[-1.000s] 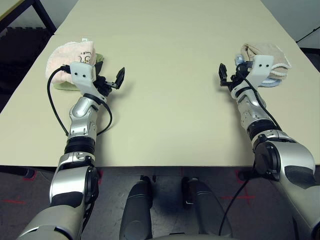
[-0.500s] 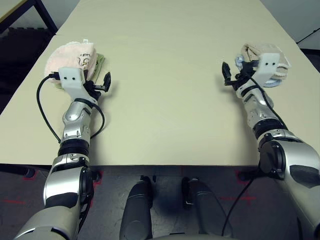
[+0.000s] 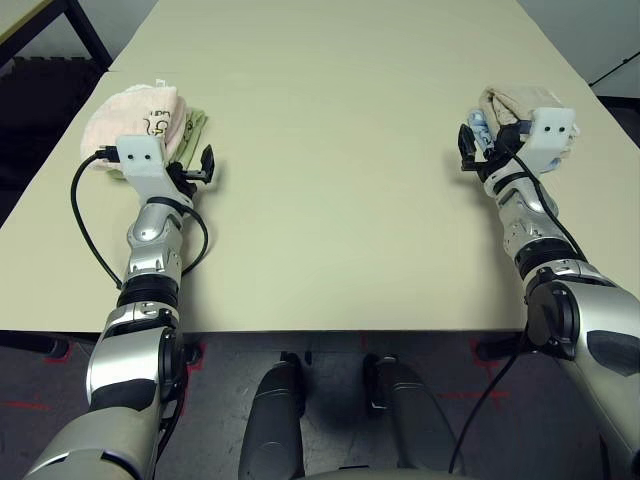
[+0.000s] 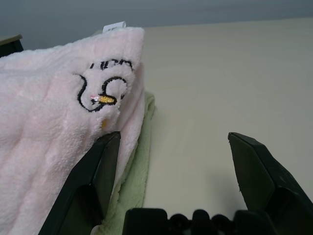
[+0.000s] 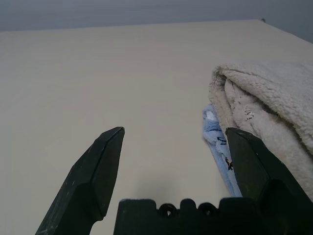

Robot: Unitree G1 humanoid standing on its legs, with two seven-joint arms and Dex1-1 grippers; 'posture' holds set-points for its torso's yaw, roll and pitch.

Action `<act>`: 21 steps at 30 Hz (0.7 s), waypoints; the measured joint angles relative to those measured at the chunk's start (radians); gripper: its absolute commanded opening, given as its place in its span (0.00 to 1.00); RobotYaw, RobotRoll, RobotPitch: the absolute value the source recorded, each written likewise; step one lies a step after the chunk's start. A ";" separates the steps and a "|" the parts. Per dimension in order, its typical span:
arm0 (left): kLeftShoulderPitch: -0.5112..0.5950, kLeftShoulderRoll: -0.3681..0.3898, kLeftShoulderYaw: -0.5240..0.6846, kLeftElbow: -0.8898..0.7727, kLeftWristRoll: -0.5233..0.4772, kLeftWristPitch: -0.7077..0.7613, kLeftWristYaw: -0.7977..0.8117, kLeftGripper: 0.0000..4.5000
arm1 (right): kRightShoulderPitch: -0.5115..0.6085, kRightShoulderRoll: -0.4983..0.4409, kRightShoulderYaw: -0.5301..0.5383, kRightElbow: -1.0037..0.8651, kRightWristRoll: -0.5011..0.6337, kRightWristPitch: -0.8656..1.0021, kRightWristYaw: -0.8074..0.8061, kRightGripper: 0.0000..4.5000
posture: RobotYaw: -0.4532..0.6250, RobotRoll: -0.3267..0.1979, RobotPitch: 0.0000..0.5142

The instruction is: Fold the towel and set it aside.

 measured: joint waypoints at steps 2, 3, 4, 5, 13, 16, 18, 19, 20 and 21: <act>-0.008 0.000 0.000 0.000 -0.004 -0.008 -0.026 0.99 | 0.000 0.000 0.000 0.000 0.000 0.000 0.000 1.00 | 0.37 0.62 0.30; -0.008 -0.003 0.002 -0.001 -0.013 -0.009 -0.046 0.99 | 0.000 0.000 0.000 0.000 0.000 0.000 0.001 1.00 | 0.37 0.62 0.30; -0.008 -0.010 0.006 -0.002 -0.032 -0.008 -0.076 0.99 | 0.001 0.000 0.000 0.000 0.000 0.000 0.001 1.00 | 0.37 0.62 0.30; -0.008 -0.016 0.006 -0.003 -0.046 -0.005 -0.103 0.99 | 0.001 0.000 0.000 0.000 0.000 0.000 0.001 1.00 | 0.37 0.62 0.30; -0.003 -0.013 0.007 -0.005 -0.066 0.002 -0.141 0.99 | 0.001 0.000 0.000 0.000 0.000 0.001 0.005 1.00 | 0.36 0.62 0.30; 0.001 -0.009 0.007 -0.004 -0.066 0.002 -0.140 0.99 | 0.001 -0.005 0.000 0.000 0.000 0.004 0.009 1.00 | 0.36 0.62 0.29; 0.005 -0.005 0.007 -0.004 -0.065 0.002 -0.129 0.99 | 0.001 -0.008 0.000 0.000 0.000 0.006 0.013 1.00 | 0.36 0.62 0.29; 0.006 -0.004 0.007 -0.003 -0.064 0.002 -0.120 0.99 | 0.001 -0.009 0.000 0.000 0.000 0.006 0.013 1.00 | 0.36 0.62 0.29; 0.006 -0.002 0.007 -0.002 -0.064 0.002 -0.111 0.99 | 0.001 -0.010 0.000 0.000 0.000 0.006 0.014 1.00 | 0.36 0.62 0.29; 0.006 -0.001 0.007 -0.001 -0.063 0.002 -0.106 0.99 | 0.001 -0.010 0.000 0.000 0.000 0.006 0.014 1.00 | 0.36 0.62 0.29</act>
